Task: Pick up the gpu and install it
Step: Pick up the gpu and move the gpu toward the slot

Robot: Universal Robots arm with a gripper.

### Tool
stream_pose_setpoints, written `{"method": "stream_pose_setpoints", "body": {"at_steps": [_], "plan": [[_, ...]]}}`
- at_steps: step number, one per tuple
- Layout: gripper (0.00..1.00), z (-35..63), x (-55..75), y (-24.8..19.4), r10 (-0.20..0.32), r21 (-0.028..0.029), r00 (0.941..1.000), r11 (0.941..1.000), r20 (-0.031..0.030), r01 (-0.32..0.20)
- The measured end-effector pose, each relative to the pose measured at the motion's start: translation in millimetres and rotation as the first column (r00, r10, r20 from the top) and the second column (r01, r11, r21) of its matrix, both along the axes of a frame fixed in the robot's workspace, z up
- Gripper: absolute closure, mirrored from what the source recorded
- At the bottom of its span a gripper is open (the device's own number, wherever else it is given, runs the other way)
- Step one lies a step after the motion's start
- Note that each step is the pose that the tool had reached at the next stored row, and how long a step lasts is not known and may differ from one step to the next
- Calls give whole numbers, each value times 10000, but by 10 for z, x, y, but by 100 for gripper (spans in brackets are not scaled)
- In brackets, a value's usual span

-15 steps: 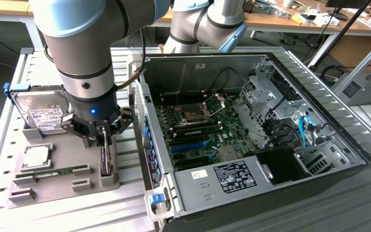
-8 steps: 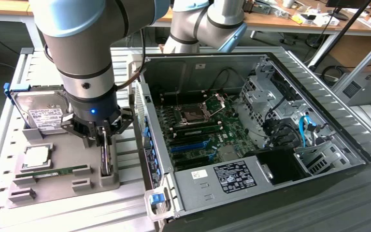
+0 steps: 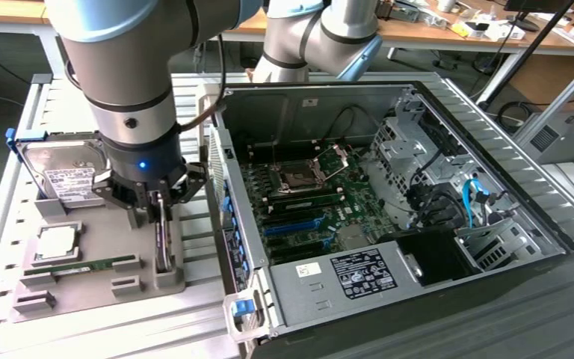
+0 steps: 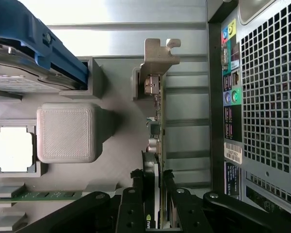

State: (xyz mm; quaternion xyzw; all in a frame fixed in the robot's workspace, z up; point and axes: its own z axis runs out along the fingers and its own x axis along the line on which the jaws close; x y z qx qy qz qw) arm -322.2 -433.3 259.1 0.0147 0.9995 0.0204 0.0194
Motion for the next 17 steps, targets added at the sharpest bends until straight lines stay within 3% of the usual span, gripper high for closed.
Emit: {"method": "stream_pose_setpoints", "body": {"at_steps": [17], "plan": [[73, 340, 0, 0, 0, 0, 10000, 10000, 1, 0]]}}
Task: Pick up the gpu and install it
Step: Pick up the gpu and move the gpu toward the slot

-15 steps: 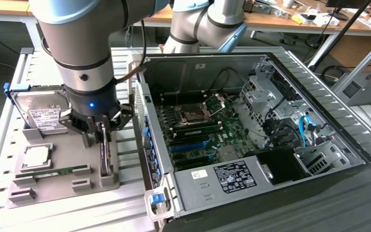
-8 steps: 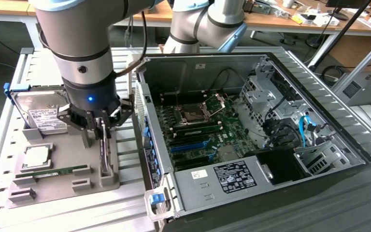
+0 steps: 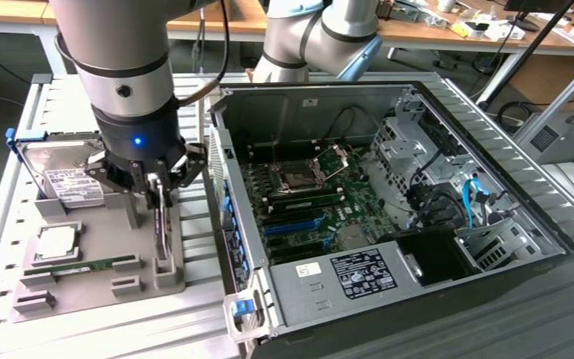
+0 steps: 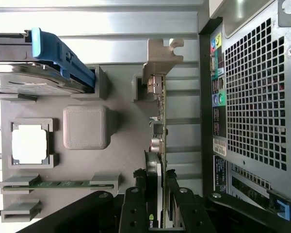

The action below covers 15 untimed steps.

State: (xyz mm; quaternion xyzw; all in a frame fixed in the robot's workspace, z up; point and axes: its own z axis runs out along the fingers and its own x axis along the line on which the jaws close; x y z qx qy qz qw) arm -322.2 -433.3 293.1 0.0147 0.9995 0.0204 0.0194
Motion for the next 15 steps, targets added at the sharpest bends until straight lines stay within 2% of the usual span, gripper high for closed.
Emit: {"method": "stream_pose_setpoints", "body": {"at_steps": [12, 15], "plan": [[73, 310, 0, 0, 0, -1, 10000, 10000, -1, 0], [73, 363, 1, 0, 1, -1, 10000, 10000, 0, -1]]}}
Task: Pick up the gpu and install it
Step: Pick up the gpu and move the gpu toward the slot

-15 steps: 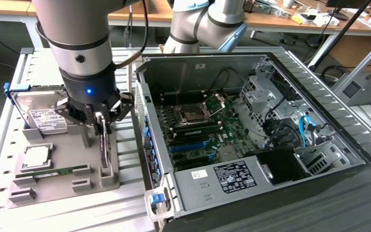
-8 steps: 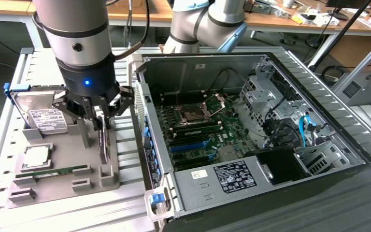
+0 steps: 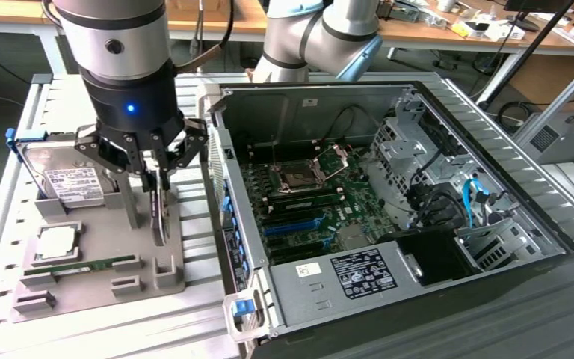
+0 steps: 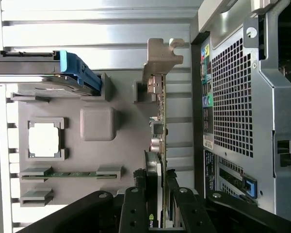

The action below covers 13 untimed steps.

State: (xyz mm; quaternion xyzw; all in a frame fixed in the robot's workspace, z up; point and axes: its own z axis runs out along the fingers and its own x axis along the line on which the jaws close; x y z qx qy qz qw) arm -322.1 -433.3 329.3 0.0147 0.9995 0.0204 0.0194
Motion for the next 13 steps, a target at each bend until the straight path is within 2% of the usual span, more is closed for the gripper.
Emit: {"method": "stream_pose_setpoints", "body": {"at_steps": [7, 8, 9, 11, 13], "plan": [[73, 17, 21, 0, -1, 2, 10000, 10000, -20, 1], [73, 18, 22, 0, -1, 0, 10000, 10000, -54, 1], [73, 19, 23, 0, 1, -1, 9999, 10000, -139, -1], [73, 16, 23, 0, -1, 1, 9992, 10000, -405, 1], [73, 16, 23, 0, -1, 1, 9991, 10000, -418, 1]]}}
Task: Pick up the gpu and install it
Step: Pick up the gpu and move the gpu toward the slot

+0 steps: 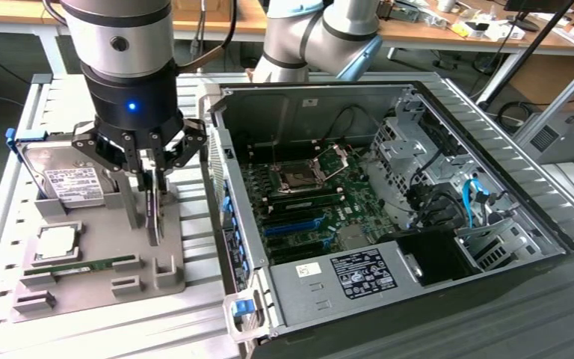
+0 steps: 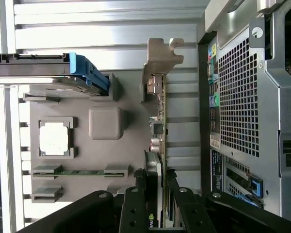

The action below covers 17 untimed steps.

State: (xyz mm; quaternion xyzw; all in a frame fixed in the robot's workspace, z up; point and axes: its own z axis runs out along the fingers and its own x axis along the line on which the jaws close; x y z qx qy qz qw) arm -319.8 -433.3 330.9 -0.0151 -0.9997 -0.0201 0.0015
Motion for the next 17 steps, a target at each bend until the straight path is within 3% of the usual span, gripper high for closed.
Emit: {"method": "stream_pose_setpoints", "body": {"at_steps": [6, 17], "plan": [[73, 7, 1, 0, 0, -1, 10000, 10000, -3, 0], [73, 257, 8, 0, 0, 19, 10000, 10000, 0, 0]]}}
